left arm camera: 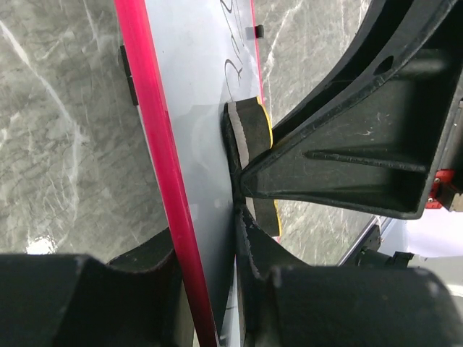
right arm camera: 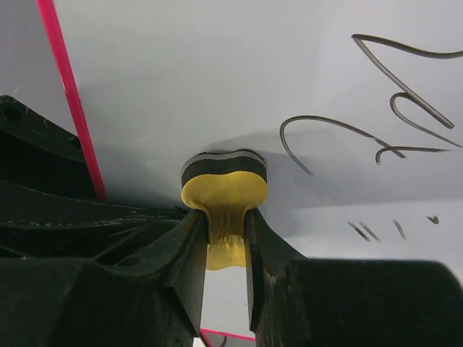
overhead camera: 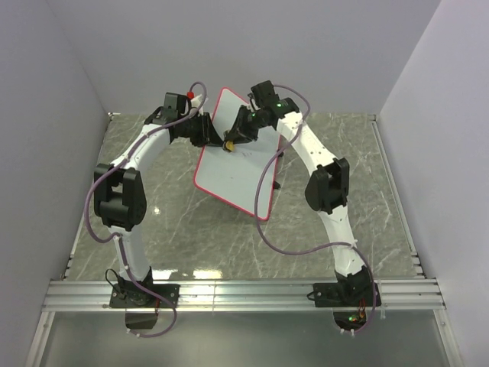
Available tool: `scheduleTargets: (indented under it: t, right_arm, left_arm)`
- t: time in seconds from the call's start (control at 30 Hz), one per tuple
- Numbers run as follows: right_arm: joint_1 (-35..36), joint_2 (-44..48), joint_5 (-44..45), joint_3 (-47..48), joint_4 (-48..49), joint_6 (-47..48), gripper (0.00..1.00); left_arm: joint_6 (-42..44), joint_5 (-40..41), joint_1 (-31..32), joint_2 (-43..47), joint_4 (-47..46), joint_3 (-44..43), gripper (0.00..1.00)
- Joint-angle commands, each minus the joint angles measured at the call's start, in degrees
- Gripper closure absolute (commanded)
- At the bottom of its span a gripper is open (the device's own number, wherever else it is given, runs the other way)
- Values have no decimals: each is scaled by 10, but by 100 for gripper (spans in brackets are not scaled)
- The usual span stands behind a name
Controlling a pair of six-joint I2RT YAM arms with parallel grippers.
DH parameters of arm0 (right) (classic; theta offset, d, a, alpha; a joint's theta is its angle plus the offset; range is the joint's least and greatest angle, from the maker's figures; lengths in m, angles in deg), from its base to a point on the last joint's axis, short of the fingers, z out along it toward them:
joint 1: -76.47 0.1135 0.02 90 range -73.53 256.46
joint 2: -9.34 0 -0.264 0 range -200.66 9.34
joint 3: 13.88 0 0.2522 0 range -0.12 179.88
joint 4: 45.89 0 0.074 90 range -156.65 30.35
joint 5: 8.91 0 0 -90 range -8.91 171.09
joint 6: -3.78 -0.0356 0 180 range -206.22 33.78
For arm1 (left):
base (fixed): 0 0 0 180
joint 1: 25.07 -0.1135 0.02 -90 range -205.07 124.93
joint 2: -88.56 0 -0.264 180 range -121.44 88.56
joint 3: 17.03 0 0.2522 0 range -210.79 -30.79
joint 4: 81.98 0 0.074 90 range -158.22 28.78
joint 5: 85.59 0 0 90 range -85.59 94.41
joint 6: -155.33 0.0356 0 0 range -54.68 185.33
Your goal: Erase the whiteboard
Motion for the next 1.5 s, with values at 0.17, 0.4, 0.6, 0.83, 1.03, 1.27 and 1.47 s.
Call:
scheduleTargets:
  t: [0.17,0.4,0.6,0.83,1.03,1.27,1.47]
  right_arm:
    - [-34,17,6,-116,-16,44,100]
    - [-93,66,85,-232,-11,100,100]
    - [-87,54,87,-198,-24,100,100]
    - [-39,29,45,-68,-40,65,100]
    - [-13,14,-8,-23,30,3,100]
    - [-57,-38,28,10,47,-35,100]
    - [-106,-77,91,23,10,-8,100]
  left_arm:
    - [74,-2,75,-48,64,23,100]
    - [75,3,75,-45,64,28,100]
    - [72,-3,75,-53,68,15,100]
    - [74,0,88,-65,73,9,100]
    - [85,-13,103,-74,80,3,99]
    - [91,-26,108,-57,79,20,100]
    - [91,-23,109,-40,77,29,100]
